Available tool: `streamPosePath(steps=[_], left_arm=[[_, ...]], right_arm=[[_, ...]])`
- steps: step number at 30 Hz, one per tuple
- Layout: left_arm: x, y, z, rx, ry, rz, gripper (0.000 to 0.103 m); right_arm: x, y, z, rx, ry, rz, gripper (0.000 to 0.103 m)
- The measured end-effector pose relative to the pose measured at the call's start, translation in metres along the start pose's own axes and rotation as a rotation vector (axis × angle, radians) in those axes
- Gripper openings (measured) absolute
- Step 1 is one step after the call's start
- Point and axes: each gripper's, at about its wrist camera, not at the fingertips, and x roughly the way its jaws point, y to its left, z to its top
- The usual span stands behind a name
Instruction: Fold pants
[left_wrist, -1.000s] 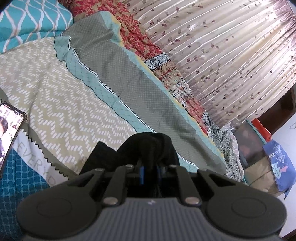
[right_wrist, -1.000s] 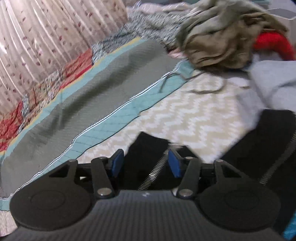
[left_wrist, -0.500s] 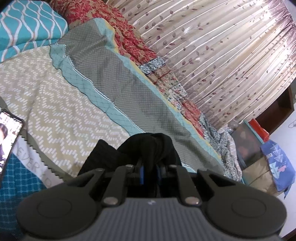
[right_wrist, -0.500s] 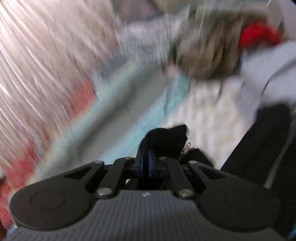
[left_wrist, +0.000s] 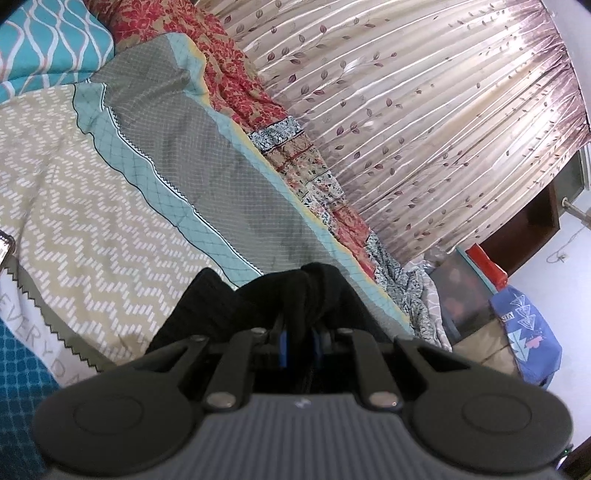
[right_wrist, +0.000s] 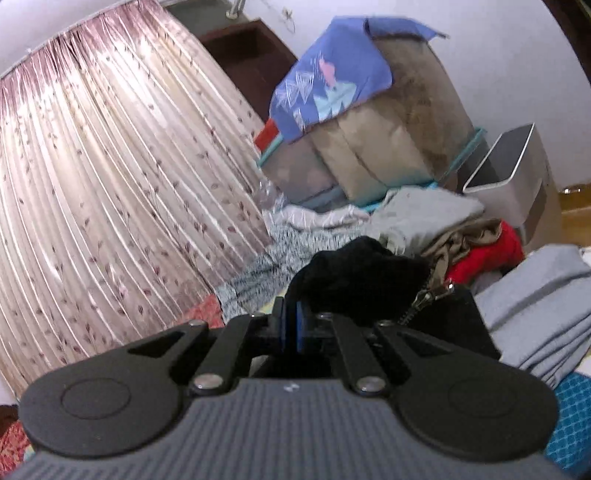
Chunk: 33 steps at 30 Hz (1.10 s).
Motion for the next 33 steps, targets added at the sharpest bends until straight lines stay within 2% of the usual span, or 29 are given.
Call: streamPosePath(steps=[4, 6, 7, 9, 10, 11, 12, 14, 16, 17, 19, 23, 25, 28, 29, 30, 31, 32, 33], left_arm=[[0.034, -0.001, 0.012, 0.003, 0.017, 0.032, 0.011], [0.063, 0.0, 0.021, -0.005, 0.021, 0.073, 0.012], [0.081, 0.002, 0.025, -0.001, 0.02, 0.107, 0.016], [0.122, 0.008, 0.033, 0.029, 0.015, 0.238, 0.026], [0.138, 0.013, 0.034, 0.036, 0.027, 0.305, 0.028], [0.149, 0.019, 0.034, 0.015, 0.055, 0.372, 0.028], [0.153, 0.025, 0.032, -0.026, 0.082, 0.393, 0.028], [0.14, 0.034, 0.025, -0.058, 0.077, 0.307, 0.033], [0.12, 0.035, 0.018, -0.011, 0.064, 0.342, 0.04], [0.111, 0.036, 0.015, 0.005, 0.06, 0.361, 0.042], [0.092, 0.041, 0.007, 0.003, 0.068, 0.373, 0.043], [0.067, 0.049, -0.005, -0.022, 0.108, 0.407, 0.053], [0.062, 0.05, -0.012, -0.029, 0.129, 0.418, 0.056], [0.062, 0.056, -0.022, -0.068, 0.167, 0.44, 0.057], [0.063, 0.058, -0.026, -0.082, 0.179, 0.449, 0.057], [0.061, 0.061, -0.03, -0.091, 0.182, 0.454, 0.058], [0.06, 0.061, -0.033, -0.1, 0.184, 0.456, 0.058], [0.059, 0.061, -0.034, -0.102, 0.186, 0.457, 0.058], [0.058, 0.059, -0.033, -0.096, 0.189, 0.458, 0.058]], right_arm=[[0.054, -0.002, -0.013, -0.009, 0.077, -0.042, 0.008], [0.101, 0.0, -0.025, -0.014, 0.133, -0.064, 0.008], [0.131, 0.002, -0.032, -0.03, 0.175, -0.07, 0.013], [0.198, 0.007, -0.05, -0.081, 0.28, -0.079, 0.018], [0.217, 0.008, -0.058, -0.101, 0.299, -0.114, 0.024], [0.228, 0.007, -0.065, -0.11, 0.304, -0.164, 0.026], [0.231, 0.003, -0.069, -0.096, 0.305, -0.184, 0.026], [0.22, -0.016, -0.075, -0.052, 0.318, -0.095, 0.026], [0.205, -0.034, -0.083, -0.106, 0.342, -0.065, 0.028], [0.199, -0.045, -0.089, -0.147, 0.359, -0.076, 0.03], [0.195, -0.07, -0.097, -0.151, 0.404, -0.106, 0.033], [0.207, -0.106, -0.106, 0.01, 0.443, -0.183, 0.038], [0.22, -0.109, -0.112, 0.087, 0.457, -0.176, 0.041], [0.247, -0.096, -0.127, 0.089, 0.5, -0.171, 0.041], [0.253, -0.091, -0.131, 0.069, 0.503, -0.162, 0.039], [0.256, -0.084, -0.134, 0.035, 0.505, -0.162, 0.019], [0.257, -0.078, -0.135, -0.007, 0.516, -0.185, 0.007], [0.255, -0.071, -0.132, -0.041, 0.498, -0.209, 0.007], [0.246, -0.069, -0.122, -0.059, 0.433, -0.21, 0.007]])
